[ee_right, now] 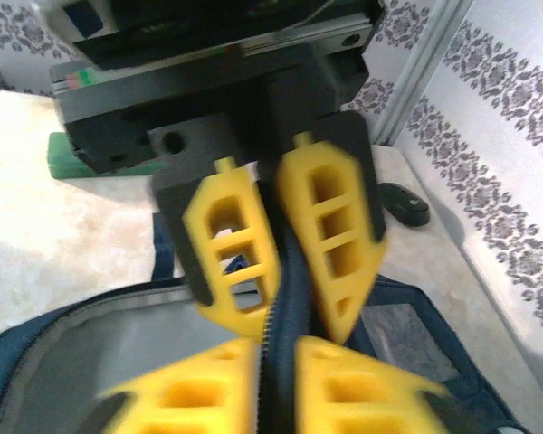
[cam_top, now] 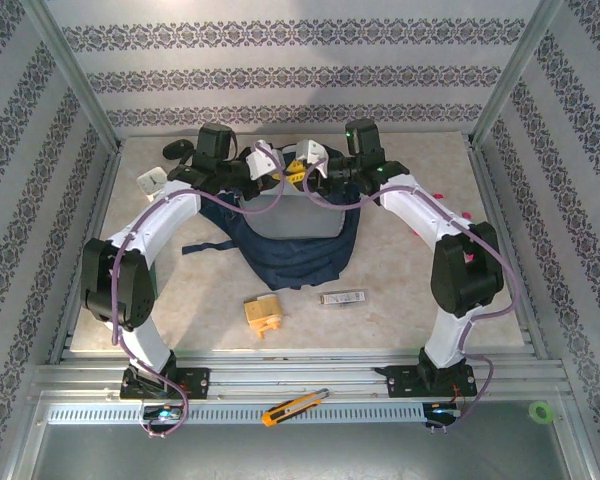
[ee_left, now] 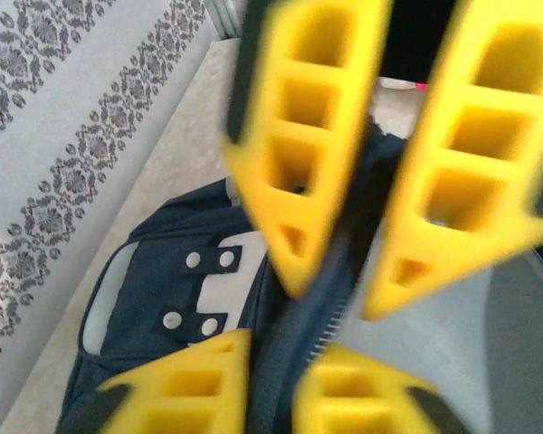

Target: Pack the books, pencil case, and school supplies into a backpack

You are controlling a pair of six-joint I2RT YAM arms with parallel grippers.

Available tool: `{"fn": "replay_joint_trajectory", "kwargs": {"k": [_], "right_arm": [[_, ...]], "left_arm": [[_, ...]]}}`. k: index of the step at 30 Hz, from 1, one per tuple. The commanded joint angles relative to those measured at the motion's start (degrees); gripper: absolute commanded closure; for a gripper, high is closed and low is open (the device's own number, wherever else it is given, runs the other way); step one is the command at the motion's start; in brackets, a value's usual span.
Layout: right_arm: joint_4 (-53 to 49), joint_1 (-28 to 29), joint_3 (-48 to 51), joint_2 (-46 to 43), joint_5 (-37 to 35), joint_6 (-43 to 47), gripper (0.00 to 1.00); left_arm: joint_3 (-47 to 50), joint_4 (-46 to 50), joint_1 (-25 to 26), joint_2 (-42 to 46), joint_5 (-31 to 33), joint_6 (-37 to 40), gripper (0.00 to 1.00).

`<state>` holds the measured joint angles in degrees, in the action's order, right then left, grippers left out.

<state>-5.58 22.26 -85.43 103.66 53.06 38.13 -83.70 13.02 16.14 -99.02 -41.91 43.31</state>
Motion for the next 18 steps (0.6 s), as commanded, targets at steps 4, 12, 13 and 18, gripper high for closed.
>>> {"fn": "replay_joint_trajectory", "kwargs": {"k": [4, 12, 13, 18], "right_arm": [[4.1, 0.8, 9.7, -14.1, -5.7, -8.7, 0.48], [0.7, 8.0, 31.7, -35.8, -21.0, -23.8, 0.37], [0.5, 10.9, 35.1, -38.4, -23.2, -25.0, 0.37], [2.4, 25.3, 46.9, -46.2, -28.9, -26.4, 0.28]], "left_arm": [[4.8, -16.7, -0.6, 3.2, 9.1, -14.1, 1.00], [6.4, -22.7, -1.3, 3.2, 11.2, -27.7, 1.00], [6.7, -23.3, -1.3, 3.1, 10.8, -28.3, 1.00], [7.7, -24.1, -1.3, 3.0, 9.5, -28.9, 1.00]]}}
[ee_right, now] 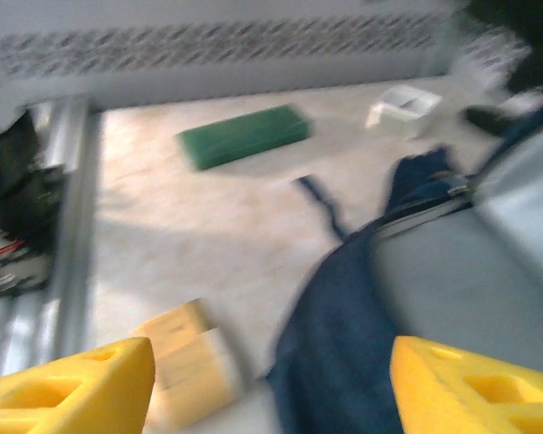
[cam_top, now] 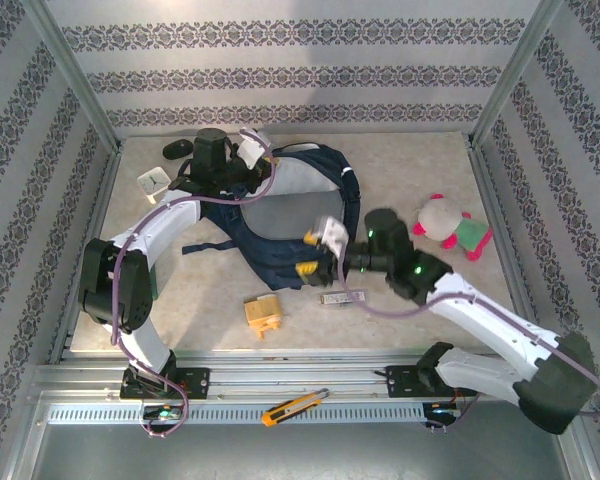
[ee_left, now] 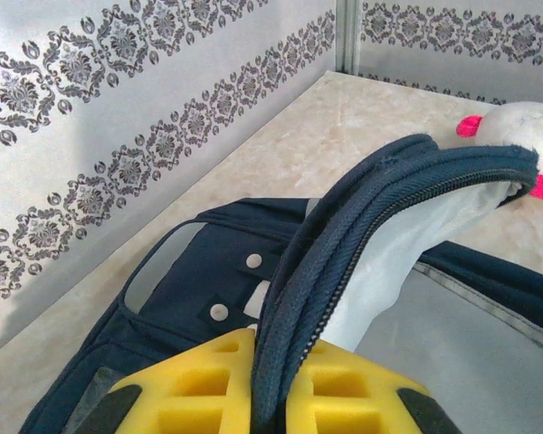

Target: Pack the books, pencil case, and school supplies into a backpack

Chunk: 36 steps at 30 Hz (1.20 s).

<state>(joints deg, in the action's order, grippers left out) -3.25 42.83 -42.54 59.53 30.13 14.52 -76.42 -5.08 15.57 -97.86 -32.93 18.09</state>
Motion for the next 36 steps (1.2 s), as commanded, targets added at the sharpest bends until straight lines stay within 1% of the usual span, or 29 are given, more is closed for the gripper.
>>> {"fn": "replay_joint_trajectory", "kwargs": {"k": [1, 3, 7, 10, 14, 17, 27, 32, 36], "right_arm": [[0.0, 7.0, 5.4, -2.3, -7.2, -0.9, 0.24], [-0.2, 9.9, 6.4, -1.6, -9.7, 2.0, 0.24], [1.0, 12.1, 5.7, 4.9, -8.7, 8.7, 0.24], [1.1, 13.0, 3.0, 12.6, -7.0, 14.5, 0.24], [0.5, 13.2, -1.2, 20.8, -2.4, 20.7, 0.22], [0.5, 13.3, -4.7, 25.5, -0.8, 21.7, 0.22], [-0.1, 15.3, -12.9, 36.7, -0.8, 23.5, 0.21], [-0.2, 16.2, -15.3, 40.8, -4.0, 24.3, 0.19], [-0.3, 16.1, -16.6, 43.0, -4.5, 24.8, 0.18]], "left_arm": [[0.6, -5.8, -0.7, 2.0, 0.4, -3.7, 1.00], [0.6, -5.3, -0.8, 2.1, 0.0, -3.7, 1.00], [0.3, -4.8, -1.0, 2.2, -0.4, -3.8, 1.00], [0.2, -4.6, -1.2, 2.3, -0.6, -4.4, 1.00], [0.3, -4.5, -1.3, 2.5, -1.1, -5.1, 1.00], [0.4, -4.2, -1.5, 2.7, -1.1, -5.2, 1.00], [0.6, -5.6, -1.5, 2.2, -1.7, -6.9, 1.00], [0.6, -6.1, -1.5, 1.8, -2.1, -6.8, 1.00], [0.8, -6.8, -1.6, 1.8, -2.3, -7.3, 1.00]]}}
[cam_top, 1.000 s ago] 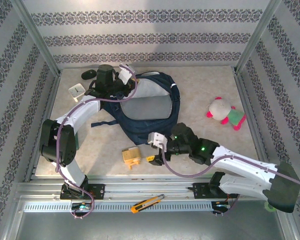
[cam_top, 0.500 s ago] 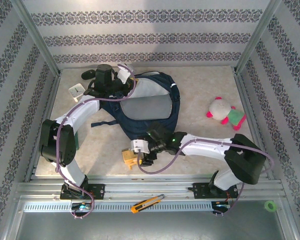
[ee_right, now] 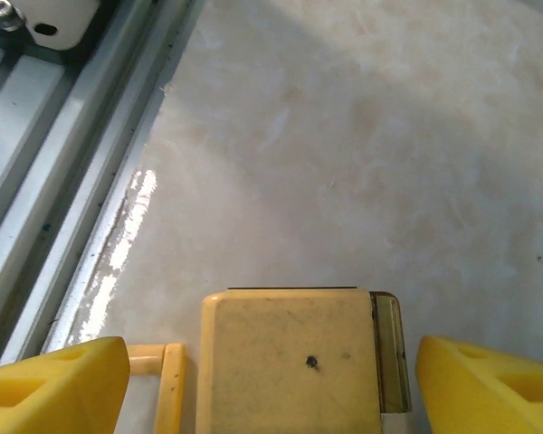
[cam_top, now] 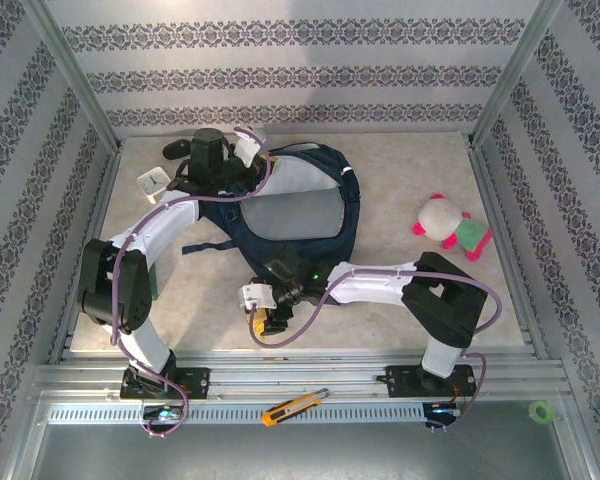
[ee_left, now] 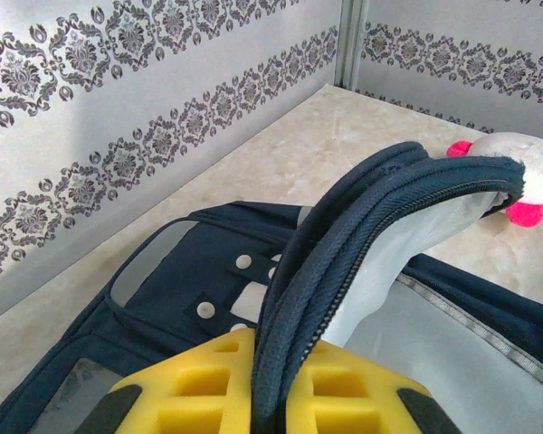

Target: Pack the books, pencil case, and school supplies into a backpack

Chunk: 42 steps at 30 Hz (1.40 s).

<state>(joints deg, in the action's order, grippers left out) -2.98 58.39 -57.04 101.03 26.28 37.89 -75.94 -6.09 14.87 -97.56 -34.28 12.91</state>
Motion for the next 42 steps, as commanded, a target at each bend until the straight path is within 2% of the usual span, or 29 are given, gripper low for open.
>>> {"fn": "replay_joint_trajectory", "kwargs": {"k": [1, 12, 20, 24, 31, 37, 42], "right_arm": [[-0.8, 0.6, -2.4, 1.9, -0.7, 1.6, 0.18], [-4.0, 0.6, -6.1, 6.6, -1.9, 2.1, 0.19], [-5.3, 0.6, -7.5, 8.8, -2.4, 1.4, 0.23], [-6.4, 0.6, -8.4, 9.4, -3.3, 1.6, 0.28], [-8.4, 0.6, -9.1, 9.7, -3.9, 2.0, 0.28], [-10.9, 0.6, -9.5, 6.4, -2.6, 2.3, 0.35], [-14.2, 0.5, -9.0, -0.1, -1.9, 1.9, 0.40]], "left_arm": [[0.4, -5.9, -0.8, 1.5, -1.0, -1.9, 1.00], [1.3, -6.5, -0.8, 1.5, -1.3, -1.7, 1.00], [1.9, -6.9, -0.8, 1.8, -1.2, -1.8, 1.00], [2.5, -7.1, -0.8, 2.3, -1.2, -1.9, 1.00], [3.4, -7.8, -0.8, 2.8, -1.2, -2.1, 1.00], [4.1, -8.1, -0.7, 3.3, -1.0, -2.6, 1.00], [4.9, -8.6, -0.9, 3.9, -0.8, -3.1, 1.00]]}}
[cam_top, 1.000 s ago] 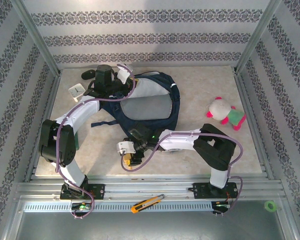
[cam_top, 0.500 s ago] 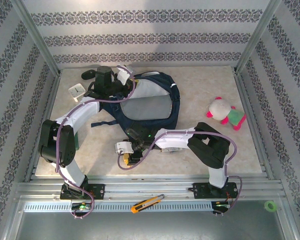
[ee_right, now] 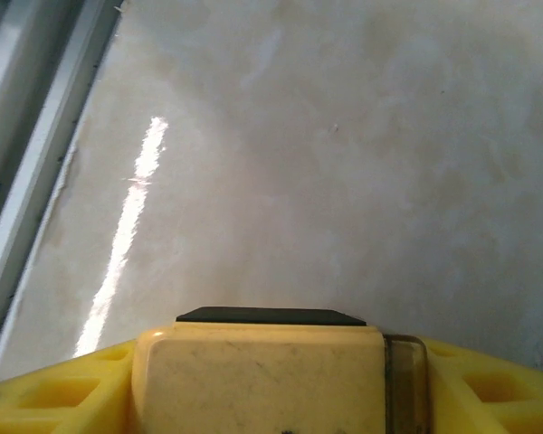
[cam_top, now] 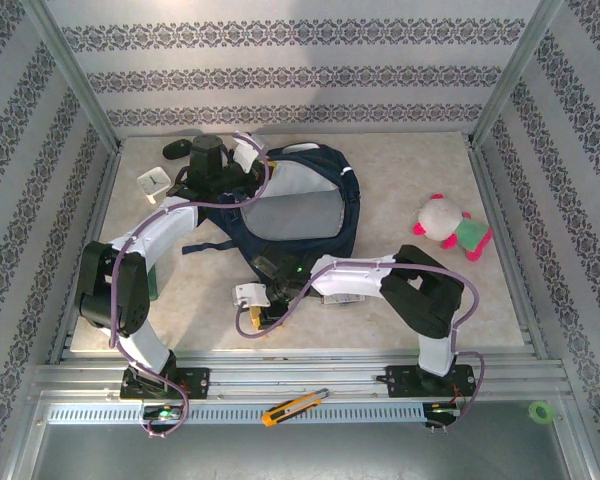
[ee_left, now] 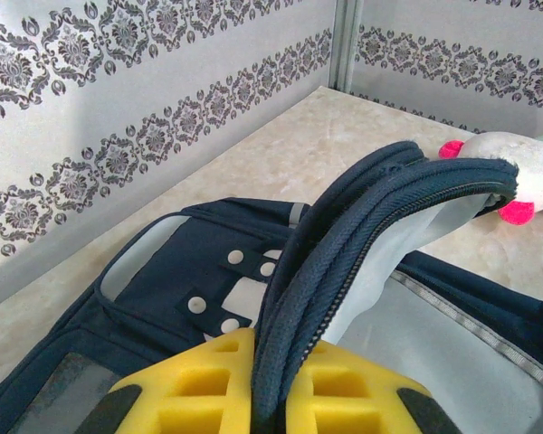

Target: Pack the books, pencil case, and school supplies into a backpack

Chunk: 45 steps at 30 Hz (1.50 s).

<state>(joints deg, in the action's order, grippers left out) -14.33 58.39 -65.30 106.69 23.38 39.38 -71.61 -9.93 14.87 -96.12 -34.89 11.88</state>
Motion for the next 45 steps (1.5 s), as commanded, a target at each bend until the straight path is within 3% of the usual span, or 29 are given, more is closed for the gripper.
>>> {"fn": "replay_joint_trajectory", "kwargs": {"k": [1, 8, 13, 20, 27, 34, 40, 45], "right_arm": [[-3.6, 0.4, -0.6, -7.2, 1.2, 0.4, 0.41], [-8.2, -3.4, -0.3, -17.2, 3.5, -1.4, 0.43], [-6.3, -12.2, -1.1, -20.6, 1.5, -5.0, 0.43], [7.9, -23.6, -5.7, -13.6, -6.5, -24.0, 0.43], [12.9, -25.9, -11.0, -5.0, -15.5, -42.7, 0.37], [13.3, -27.2, -13.3, -1.2, -20.9, -50.9, 0.31], [11.6, -27.9, -10.8, -4.5, -21.5, -55.1, 0.19], [10.8, -28.9, -4.0, -9.4, -19.3, -64.5, 0.27]], "left_arm": [[0.6, -4.8, -0.8, 2.6, -0.1, -2.0, 1.00], [-0.1, -4.7, -0.8, 2.8, 0.5, -2.4, 1.00], [0.2, -6.7, -0.8, 2.6, -0.2, -4.9, 1.00], [-0.1, -8.9, -0.7, 3.0, -0.7, -6.8, 1.00], [-0.5, -10.0, -0.8, 3.6, -1.1, -7.7, 1.00], [-0.8, -10.7, -0.7, 3.5, -1.6, -8.3, 1.00], [-0.5, -10.8, -0.7, 3.6, -1.8, -8.3, 1.00], [0.2, -11.1, -0.7, 3.9, -2.0, -8.1, 1.00]]}}
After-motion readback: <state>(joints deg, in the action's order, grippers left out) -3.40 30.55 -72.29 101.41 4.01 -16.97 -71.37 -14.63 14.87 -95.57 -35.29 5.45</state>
